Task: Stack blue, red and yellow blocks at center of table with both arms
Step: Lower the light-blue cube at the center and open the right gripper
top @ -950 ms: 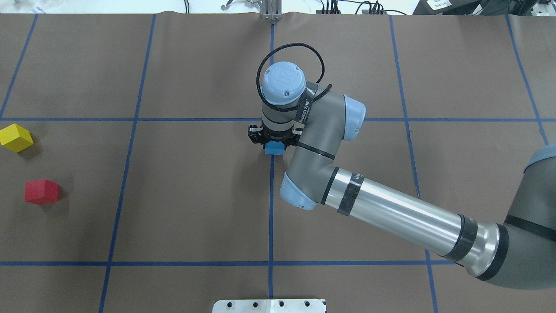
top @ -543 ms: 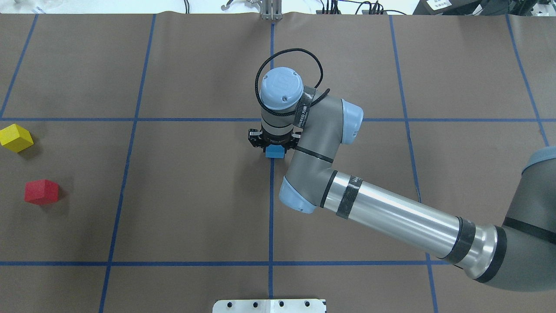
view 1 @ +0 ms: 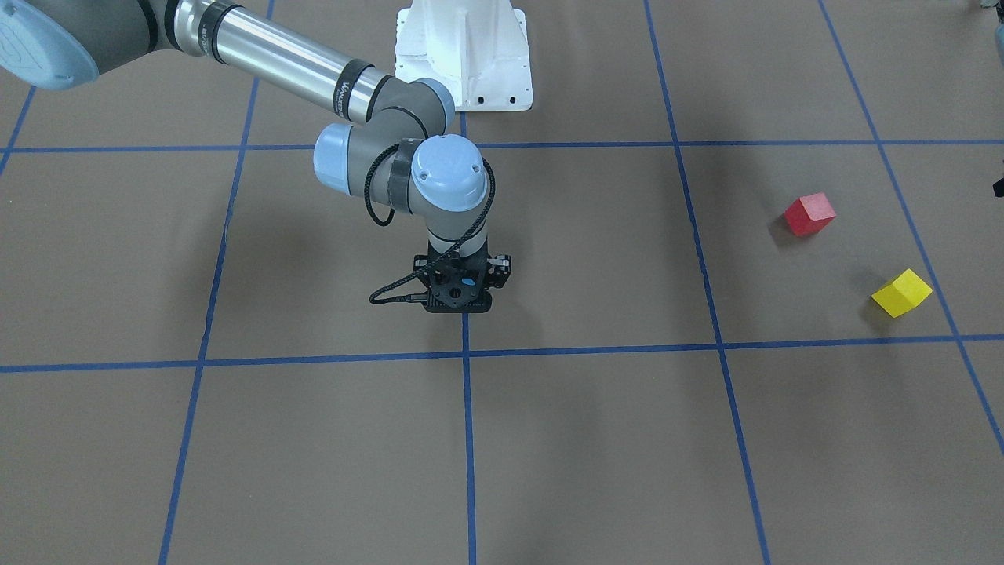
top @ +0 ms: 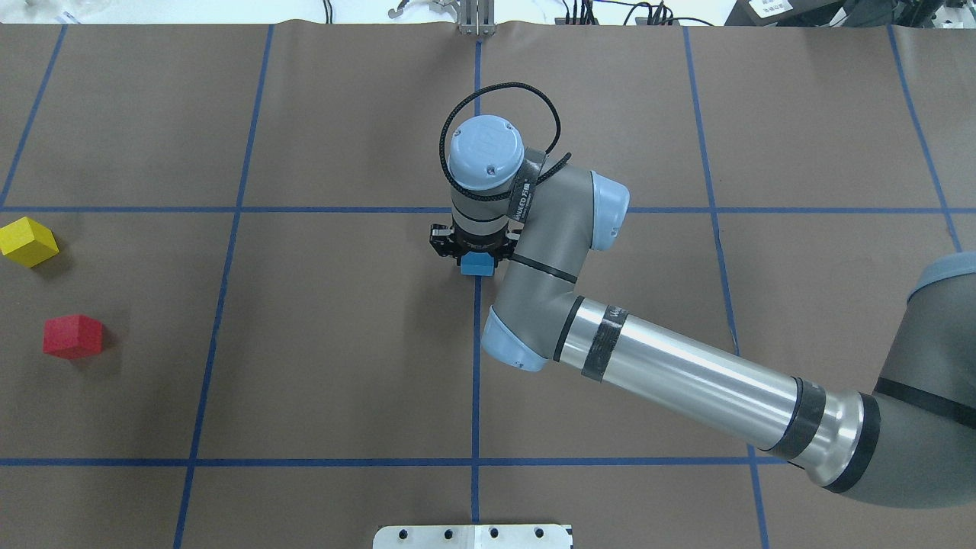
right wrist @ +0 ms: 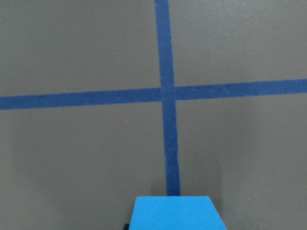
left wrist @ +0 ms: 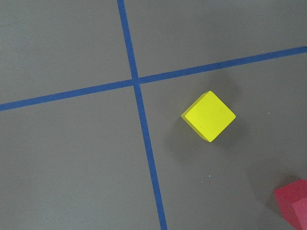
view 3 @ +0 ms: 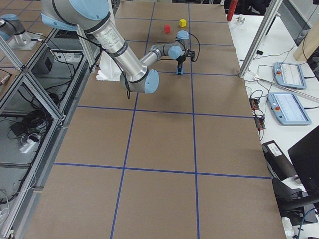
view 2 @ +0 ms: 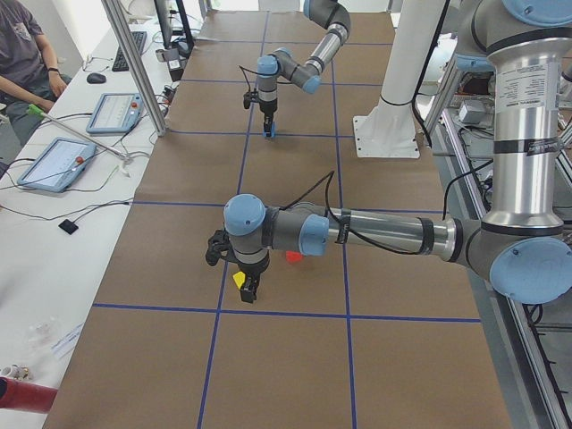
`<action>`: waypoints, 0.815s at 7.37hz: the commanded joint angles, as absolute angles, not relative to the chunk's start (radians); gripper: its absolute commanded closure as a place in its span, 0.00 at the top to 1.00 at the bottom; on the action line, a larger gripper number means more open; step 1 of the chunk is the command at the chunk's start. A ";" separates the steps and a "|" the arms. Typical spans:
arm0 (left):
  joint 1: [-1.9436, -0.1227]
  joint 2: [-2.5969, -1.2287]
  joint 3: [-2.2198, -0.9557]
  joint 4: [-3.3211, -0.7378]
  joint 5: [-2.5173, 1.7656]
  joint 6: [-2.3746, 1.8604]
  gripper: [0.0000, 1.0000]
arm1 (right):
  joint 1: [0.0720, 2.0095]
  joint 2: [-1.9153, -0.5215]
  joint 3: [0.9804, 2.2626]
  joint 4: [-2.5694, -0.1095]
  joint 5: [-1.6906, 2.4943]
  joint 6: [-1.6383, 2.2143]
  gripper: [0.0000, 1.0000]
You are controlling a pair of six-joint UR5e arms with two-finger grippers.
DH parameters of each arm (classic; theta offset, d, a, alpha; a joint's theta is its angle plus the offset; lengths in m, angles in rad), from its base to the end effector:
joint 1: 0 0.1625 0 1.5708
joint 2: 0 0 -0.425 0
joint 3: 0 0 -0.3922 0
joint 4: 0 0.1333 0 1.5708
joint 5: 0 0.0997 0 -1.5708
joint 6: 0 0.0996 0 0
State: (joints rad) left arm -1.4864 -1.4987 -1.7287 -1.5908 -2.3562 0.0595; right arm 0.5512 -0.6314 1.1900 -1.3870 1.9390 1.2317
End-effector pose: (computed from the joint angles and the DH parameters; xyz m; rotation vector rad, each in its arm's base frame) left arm -0.0233 -0.4704 0.6123 0.0907 0.7869 0.1779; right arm -0.6406 -0.5082 0.2066 -0.0009 -0.8129 0.0636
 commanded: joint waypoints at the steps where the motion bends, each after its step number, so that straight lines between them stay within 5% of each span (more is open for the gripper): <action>1: -1.485 -1.499 -1.729 -1.591 -2.356 0.060 1.00 | 0.549 -0.630 1.187 -1.388 1.939 1.230 0.40; 2: -1.486 -1.499 -1.727 -1.591 -2.356 0.060 1.00 | 0.549 -0.630 1.187 -1.388 1.939 1.230 0.99; 6: -1.485 -1.499 -1.729 -1.591 -2.356 0.058 1.00 | 0.555 -0.635 1.199 -1.396 1.945 1.204 1.00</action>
State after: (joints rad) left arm -1.4855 -1.4994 -1.7288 -1.5908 -2.3562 0.0584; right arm 0.5513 -0.6328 1.1907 -1.3924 1.9402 1.2128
